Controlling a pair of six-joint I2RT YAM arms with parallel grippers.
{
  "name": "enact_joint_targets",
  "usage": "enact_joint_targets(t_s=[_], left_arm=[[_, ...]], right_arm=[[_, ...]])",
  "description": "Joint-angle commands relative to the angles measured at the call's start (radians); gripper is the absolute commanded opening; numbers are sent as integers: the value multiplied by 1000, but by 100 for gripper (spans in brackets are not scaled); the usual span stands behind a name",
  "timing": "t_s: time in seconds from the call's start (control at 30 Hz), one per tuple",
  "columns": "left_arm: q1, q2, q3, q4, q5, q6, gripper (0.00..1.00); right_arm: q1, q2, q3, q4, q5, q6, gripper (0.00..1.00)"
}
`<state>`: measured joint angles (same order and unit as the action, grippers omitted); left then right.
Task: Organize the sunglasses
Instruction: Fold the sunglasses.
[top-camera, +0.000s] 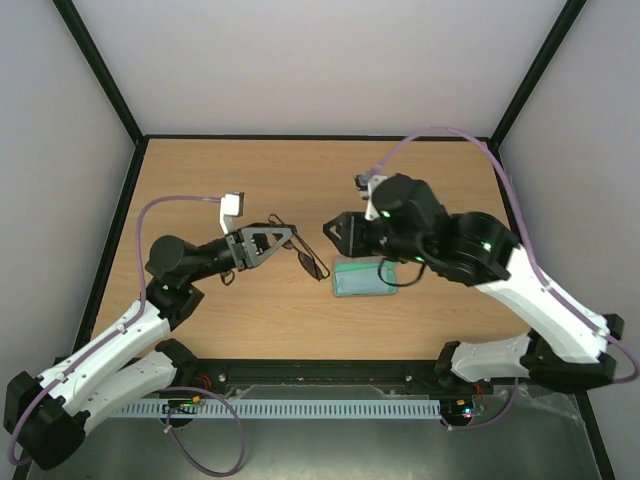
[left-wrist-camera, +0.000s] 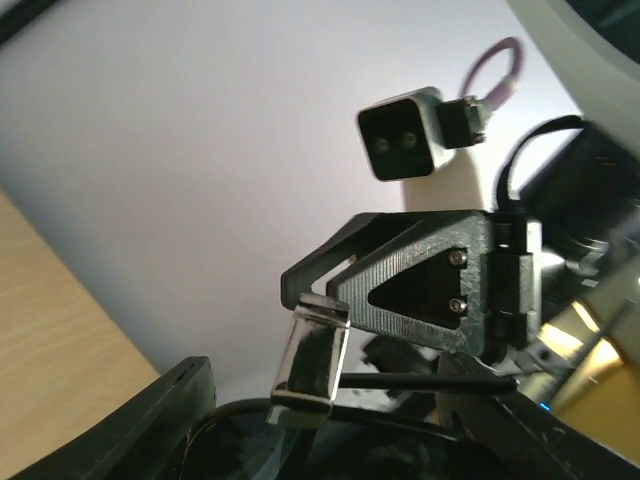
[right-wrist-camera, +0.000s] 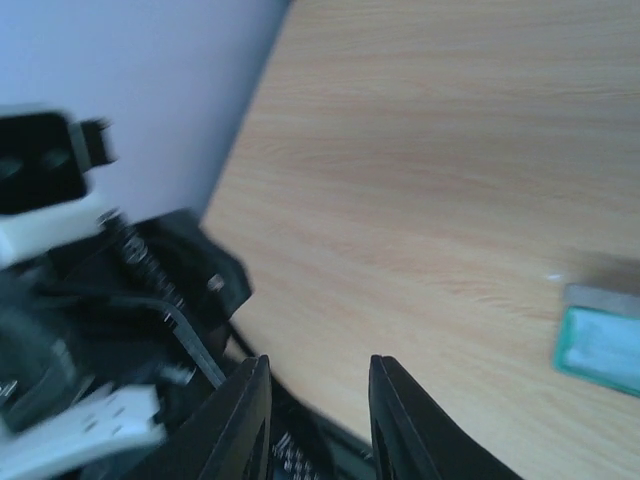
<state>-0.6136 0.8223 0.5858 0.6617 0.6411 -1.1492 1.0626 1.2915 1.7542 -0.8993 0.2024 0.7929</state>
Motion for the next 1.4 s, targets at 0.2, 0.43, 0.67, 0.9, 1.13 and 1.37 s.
enact_joint_targets(t_s=[0.2, 0.43, 0.67, 0.9, 1.13, 1.37], left_arm=[[4, 25, -32, 460, 278, -340, 61], [3, 17, -43, 493, 350, -384, 61], [2, -22, -48, 414, 367, -344, 61], [-2, -11, -47, 406, 370, -333, 61], [-3, 0, -48, 395, 369, -320, 61], [-4, 11, -47, 397, 364, -317, 61]], right_arm=[[2, -223, -334, 311, -558, 1, 32], [2, -234, -355, 396, -662, -3, 36], [2, -217, -342, 398, -669, -5, 37], [5, -193, -369, 450, -726, 12, 35], [20, -162, -372, 457, -727, 6, 32], [27, -147, -379, 422, -699, -6, 26]])
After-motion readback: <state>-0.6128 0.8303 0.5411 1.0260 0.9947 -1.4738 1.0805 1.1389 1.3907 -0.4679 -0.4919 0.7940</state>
